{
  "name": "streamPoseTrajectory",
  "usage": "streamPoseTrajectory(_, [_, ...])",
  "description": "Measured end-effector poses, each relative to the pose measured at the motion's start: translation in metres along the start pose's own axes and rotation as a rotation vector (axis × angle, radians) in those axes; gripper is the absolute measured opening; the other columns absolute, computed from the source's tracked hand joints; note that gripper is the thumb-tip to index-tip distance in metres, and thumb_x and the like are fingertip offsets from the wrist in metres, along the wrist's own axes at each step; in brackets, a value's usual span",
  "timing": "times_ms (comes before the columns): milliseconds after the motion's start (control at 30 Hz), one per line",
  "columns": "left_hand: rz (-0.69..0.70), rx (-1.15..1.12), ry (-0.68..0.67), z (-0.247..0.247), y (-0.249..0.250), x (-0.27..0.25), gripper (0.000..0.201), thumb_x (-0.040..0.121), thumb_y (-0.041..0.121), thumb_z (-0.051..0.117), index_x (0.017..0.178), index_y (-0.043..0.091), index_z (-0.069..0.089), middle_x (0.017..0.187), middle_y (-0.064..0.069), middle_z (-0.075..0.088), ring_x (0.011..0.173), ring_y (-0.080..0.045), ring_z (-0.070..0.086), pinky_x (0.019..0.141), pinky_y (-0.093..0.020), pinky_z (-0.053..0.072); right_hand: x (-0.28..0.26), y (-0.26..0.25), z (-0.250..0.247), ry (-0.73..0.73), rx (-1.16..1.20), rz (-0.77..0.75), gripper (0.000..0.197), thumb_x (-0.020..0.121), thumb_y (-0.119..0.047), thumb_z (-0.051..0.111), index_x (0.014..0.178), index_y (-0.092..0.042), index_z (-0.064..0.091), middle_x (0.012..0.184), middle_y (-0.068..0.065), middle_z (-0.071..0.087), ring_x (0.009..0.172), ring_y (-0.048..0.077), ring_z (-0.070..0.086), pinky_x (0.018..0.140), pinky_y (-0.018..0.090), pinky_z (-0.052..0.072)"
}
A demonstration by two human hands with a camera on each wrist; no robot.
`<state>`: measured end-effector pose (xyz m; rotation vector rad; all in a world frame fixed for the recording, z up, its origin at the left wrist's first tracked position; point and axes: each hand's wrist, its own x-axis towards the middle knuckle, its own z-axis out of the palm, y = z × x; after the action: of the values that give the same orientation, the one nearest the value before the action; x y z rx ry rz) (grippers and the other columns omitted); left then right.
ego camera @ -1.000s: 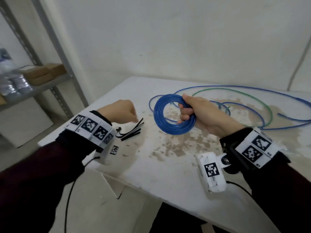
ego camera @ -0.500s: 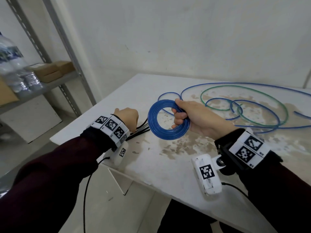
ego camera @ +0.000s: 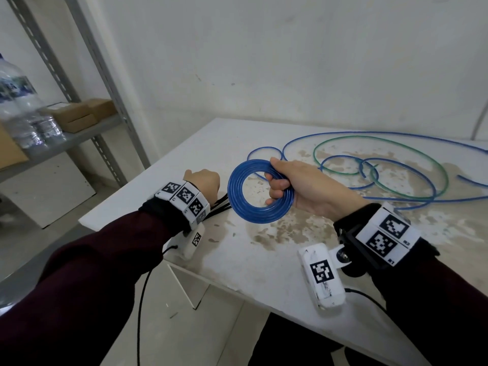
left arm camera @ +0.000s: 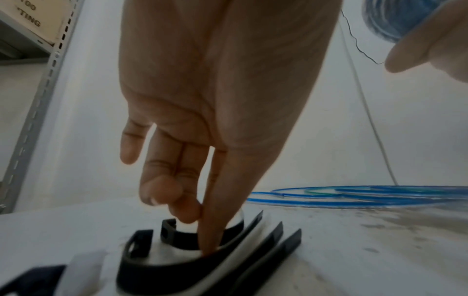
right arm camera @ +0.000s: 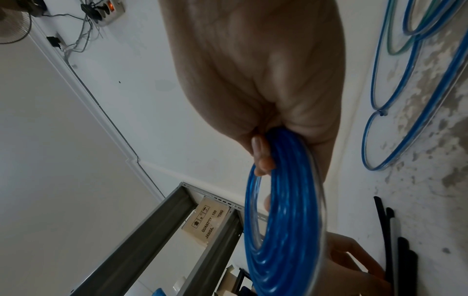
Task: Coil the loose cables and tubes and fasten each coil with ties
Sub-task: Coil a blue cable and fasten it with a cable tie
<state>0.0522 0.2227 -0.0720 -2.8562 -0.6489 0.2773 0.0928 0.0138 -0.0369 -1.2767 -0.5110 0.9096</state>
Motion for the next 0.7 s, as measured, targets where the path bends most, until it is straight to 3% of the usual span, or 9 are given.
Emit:
streamPoseTrajectory(67, [0.004, -0.041, 0.034, -0.002, -0.002, 0.003, 0.024, 0.085, 0.006, 0.052, 0.064, 0.015, 0.048, 0.067, 0.002, 0.05, 0.076, -0.022, 0.051, 0.092, -0.035, 0.033, -0.001, 0.0, -0.001, -0.01, -0.003, -0.004, 0.036, 0.104, -0.029, 0.034, 0.079, -0.008, 0.049, 0.049, -0.005, 0.027, 0.044, 0.01, 0.037, 0.055, 0.028, 0.053])
streamPoseTrajectory(167, [0.018, -0.147, 0.205, -0.013, -0.007, 0.009, 0.012, 0.088, 0.011, 0.054, 0.087, 0.009, 0.065, 0.093, -0.007, 0.063, 0.092, -0.028, 0.059, 0.081, -0.032, 0.038, -0.001, 0.0, -0.003, -0.016, -0.001, -0.009, 0.037, 0.104, -0.029, 0.033, 0.078, -0.008, 0.049, 0.048, -0.005, 0.028, 0.044, 0.01, 0.037, 0.056, 0.029, 0.053])
streamPoseTrajectory(233, [0.036, -0.201, 0.353, -0.025, -0.008, 0.011, 0.017, 0.09, 0.016, 0.055, 0.097, 0.009, 0.069, 0.109, -0.01, 0.058, 0.103, -0.029, 0.054, 0.086, -0.036, 0.038, -0.001, -0.001, -0.005, -0.011, 0.001, -0.019, 0.037, 0.104, -0.03, 0.034, 0.078, -0.008, 0.049, 0.048, -0.005, 0.028, 0.044, 0.01, 0.037, 0.056, 0.029, 0.053])
streamPoseTrajectory(367, [0.138, -0.354, 0.648, -0.056, 0.001, 0.01, 0.012, 0.085, 0.022, 0.061, 0.087, 0.014, 0.071, 0.136, -0.006, 0.044, 0.129, -0.026, 0.032, 0.1, -0.037, 0.022, -0.005, -0.009, -0.014, 0.008, -0.012, -0.055, 0.037, 0.104, -0.029, 0.034, 0.077, -0.007, 0.049, 0.049, -0.004, 0.027, 0.044, 0.011, 0.037, 0.055, 0.028, 0.053])
streamPoseTrajectory(433, [0.245, -0.474, 0.711, -0.071, 0.011, 0.01, 0.005, 0.082, 0.021, 0.065, 0.078, 0.019, 0.067, 0.147, -0.003, 0.039, 0.14, -0.022, 0.023, 0.106, -0.035, 0.015, -0.011, -0.018, -0.024, 0.018, -0.041, -0.084, 0.037, 0.104, -0.029, 0.034, 0.078, -0.007, 0.049, 0.05, -0.004, 0.027, 0.044, 0.011, 0.036, 0.056, 0.028, 0.054])
streamPoseTrajectory(533, [0.427, -0.683, 0.682, -0.091, 0.04, 0.01, 0.007, 0.081, 0.023, 0.063, 0.075, 0.021, 0.059, 0.14, 0.003, 0.05, 0.138, -0.012, 0.032, 0.114, -0.036, 0.011, -0.021, -0.032, -0.046, 0.058, -0.089, -0.134, 0.037, 0.103, -0.028, 0.034, 0.078, -0.006, 0.05, 0.05, -0.004, 0.027, 0.046, 0.012, 0.036, 0.056, 0.029, 0.055])
streamPoseTrajectory(600, [0.514, -0.913, 0.668, -0.103, 0.064, 0.009, 0.007, 0.076, 0.025, 0.06, 0.072, 0.02, 0.058, 0.124, 0.006, 0.062, 0.12, -0.005, 0.049, 0.111, -0.034, 0.027, -0.031, -0.042, -0.063, 0.092, -0.131, -0.159, 0.037, 0.103, -0.028, 0.035, 0.078, -0.006, 0.049, 0.05, -0.004, 0.027, 0.045, 0.012, 0.035, 0.055, 0.029, 0.054])
streamPoseTrajectory(633, [0.537, -1.042, 0.652, -0.109, 0.077, 0.007, 0.006, 0.075, 0.023, 0.059, 0.07, 0.02, 0.058, 0.113, 0.006, 0.066, 0.107, -0.005, 0.056, 0.103, -0.032, 0.038, -0.035, -0.046, -0.072, 0.106, -0.16, -0.169, 0.036, 0.103, -0.028, 0.035, 0.078, -0.006, 0.049, 0.051, -0.003, 0.026, 0.046, 0.012, 0.035, 0.055, 0.029, 0.054])
streamPoseTrajectory(700, [0.547, -1.305, 0.565, -0.119, 0.102, 0.006, 0.008, 0.078, 0.017, 0.063, 0.071, 0.015, 0.061, 0.099, 0.001, 0.067, 0.092, -0.009, 0.06, 0.094, -0.031, 0.046, -0.047, -0.055, -0.09, 0.125, -0.219, -0.187, 0.034, 0.102, -0.028, 0.035, 0.08, -0.006, 0.048, 0.054, -0.002, 0.025, 0.047, 0.011, 0.035, 0.057, 0.03, 0.056])
